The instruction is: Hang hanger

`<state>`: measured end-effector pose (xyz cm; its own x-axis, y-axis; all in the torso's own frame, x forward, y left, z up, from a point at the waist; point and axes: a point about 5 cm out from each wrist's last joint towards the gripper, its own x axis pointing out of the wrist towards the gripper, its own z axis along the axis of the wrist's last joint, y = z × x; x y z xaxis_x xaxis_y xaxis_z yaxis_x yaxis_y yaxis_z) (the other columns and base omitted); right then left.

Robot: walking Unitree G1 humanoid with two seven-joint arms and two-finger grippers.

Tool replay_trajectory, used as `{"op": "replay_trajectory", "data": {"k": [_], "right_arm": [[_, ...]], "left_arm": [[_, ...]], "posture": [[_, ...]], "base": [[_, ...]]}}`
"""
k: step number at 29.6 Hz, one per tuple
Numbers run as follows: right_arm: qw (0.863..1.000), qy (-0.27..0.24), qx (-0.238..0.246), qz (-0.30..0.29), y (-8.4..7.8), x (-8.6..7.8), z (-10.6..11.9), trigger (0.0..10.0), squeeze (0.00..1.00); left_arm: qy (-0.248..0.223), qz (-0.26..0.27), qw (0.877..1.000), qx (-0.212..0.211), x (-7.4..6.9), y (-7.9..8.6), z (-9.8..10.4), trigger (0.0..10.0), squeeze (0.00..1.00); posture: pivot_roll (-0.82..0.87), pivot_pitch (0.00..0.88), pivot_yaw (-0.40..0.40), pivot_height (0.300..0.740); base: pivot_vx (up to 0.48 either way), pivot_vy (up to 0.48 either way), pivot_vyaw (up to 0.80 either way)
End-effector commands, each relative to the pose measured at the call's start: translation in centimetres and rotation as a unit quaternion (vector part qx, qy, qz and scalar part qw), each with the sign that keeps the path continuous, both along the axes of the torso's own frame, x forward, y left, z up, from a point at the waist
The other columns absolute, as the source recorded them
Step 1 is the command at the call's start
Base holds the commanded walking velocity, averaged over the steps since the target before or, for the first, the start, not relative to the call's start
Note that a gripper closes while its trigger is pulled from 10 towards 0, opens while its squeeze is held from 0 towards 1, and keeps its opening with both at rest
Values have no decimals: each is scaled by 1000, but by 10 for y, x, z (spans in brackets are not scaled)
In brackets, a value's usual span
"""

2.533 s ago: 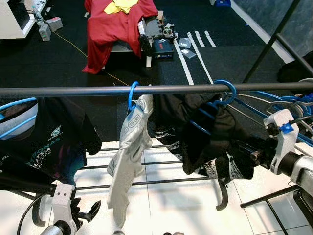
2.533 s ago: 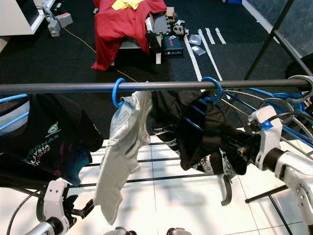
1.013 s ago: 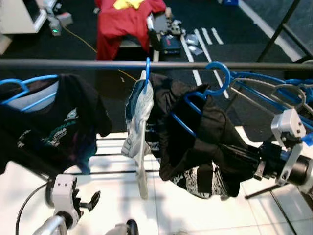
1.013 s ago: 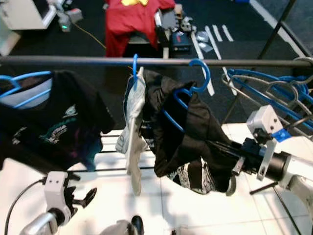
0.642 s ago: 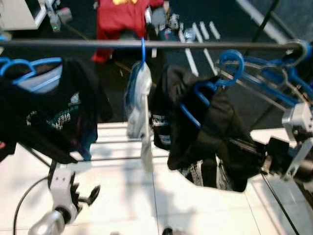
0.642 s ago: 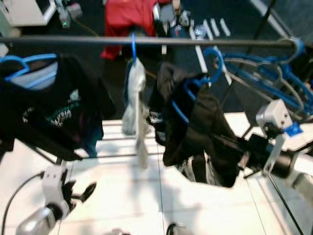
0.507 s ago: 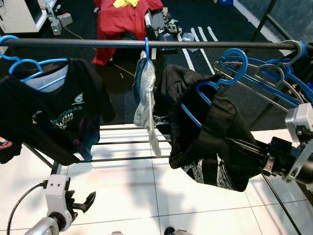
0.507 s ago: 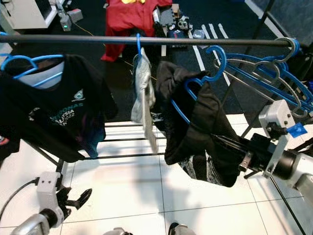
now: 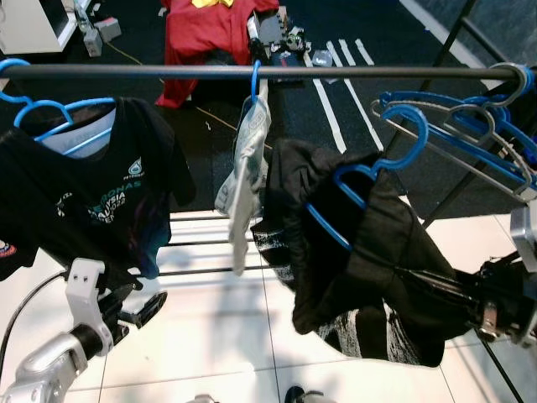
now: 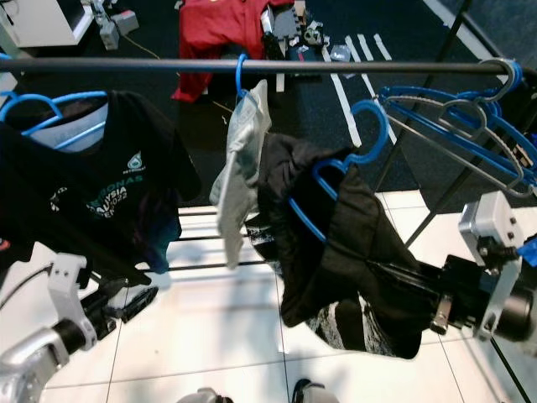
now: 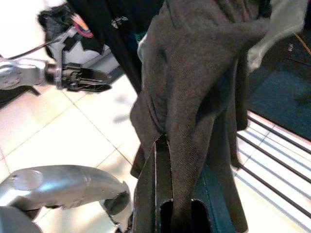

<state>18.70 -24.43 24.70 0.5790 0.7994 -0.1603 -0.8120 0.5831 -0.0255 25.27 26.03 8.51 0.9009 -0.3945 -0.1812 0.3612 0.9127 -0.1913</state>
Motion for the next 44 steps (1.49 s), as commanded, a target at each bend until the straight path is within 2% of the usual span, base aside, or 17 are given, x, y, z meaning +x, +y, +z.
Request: {"op": "replay_trajectory", "data": {"k": [1, 8, 9, 10, 11, 13, 14, 16, 29, 30, 32, 34, 35, 36, 37, 39, 44], "right_arm": [[1000, -16, 7, 25, 6, -6, 9, 0, 0], [999, -17, 10, 30, 10, -5, 8, 0, 0], [999, -16, 19, 40, 18, -1, 4, 0, 0], [999, -16, 19, 40, 18, -1, 4, 0, 0], [998, -14, 31, 54, 29, 2, -1, 0, 0], [998, -14, 31, 54, 29, 2, -1, 0, 0], [997, -9, 38, 66, 39, 5, -7, 0, 0], [996, -7, 41, 74, 45, 7, -11, 0, 0], [995, -8, 43, 89, 52, 14, -11, 0, 0], [994, -8, 49, 98, 53, 14, -8, 0, 0], [994, -8, 49, 98, 53, 14, -8, 0, 0], [991, -18, 73, 115, 54, 14, 1, 0, 0], [991, -18, 73, 115, 54, 14, 1, 0, 0], [990, -26, 80, 116, 54, 14, 5, 0, 0], [990, -26, 80, 116, 54, 14, 5, 0, 0], [991, -47, 80, 98, 52, 21, 8, 0, 0], [990, -76, 95, 77, 52, 32, 14, 0, 0]], "left_arm": [[5, -26, 999, -19, -3, 1, 6, 10000, 0], [-3, -45, 999, -24, -1, -4, 11, 10000, 0], [-5, -62, 997, -38, 1, -18, 10, 10000, 0], [-5, -62, 997, -38, 1, -18, 10, 10000, 0], [-10, -75, 996, -56, 3, -33, 10, 10000, 0], [-10, -75, 996, -56, 3, -33, 10, 10000, 0], [-16, -86, 993, -74, 6, -47, 12, 10000, 0], [-24, -97, 991, -88, 9, -56, 17, 10000, 0], [-82, -146, 979, -119, 22, -71, 55, 10000, 0], [-106, -171, 970, -135, 23, -75, 69, 10000, 0], [-106, -171, 970, -135, 23, -75, 69, 10000, 0], [-172, -228, 940, -189, 24, -83, 112, 10000, 0], [-172, -228, 940, -189, 24, -83, 112, 10000, 0], [-200, -249, 925, -206, 24, -84, 131, 10000, 0], [-200, -249, 925, -206, 24, -84, 131, 10000, 0], [-254, -255, 903, -233, 26, -76, 164, 10000, 0], [-298, -229, 887, -267, 31, -69, 190, 10000, 0]], "posture": [[-65, 213, -8, 740], [-62, 210, -4, 740], [-53, 200, -4, 740], [-53, 200, -4, 740], [-38, 192, -2, 740], [-38, 192, -2, 740], [-21, 175, -4, 740], [-17, 168, -3, 740], [-29, 166, -14, 740], [-31, 165, -17, 740], [-31, 165, -17, 740], [-33, 166, -18, 740], [-33, 166, -18, 740], [-33, 165, -15, 740], [-33, 165, -15, 740], [-38, 164, -9, 740], [-32, 165, -6, 740]], "base": [[-480, 0, 0], [-480, 0, 0], [-375, 0, 0], [-375, 0, 0], [-319, 0, 0], [-319, 0, 0], [-307, 0, 0], [-287, 0, 0], [-97, 0, 0], [0, 0, 0], [0, 0, 0], [0, 0, 0], [0, 0, 0], [0, 0, 0], [0, 0, 0], [0, 0, 0], [0, 0, 0]]}}
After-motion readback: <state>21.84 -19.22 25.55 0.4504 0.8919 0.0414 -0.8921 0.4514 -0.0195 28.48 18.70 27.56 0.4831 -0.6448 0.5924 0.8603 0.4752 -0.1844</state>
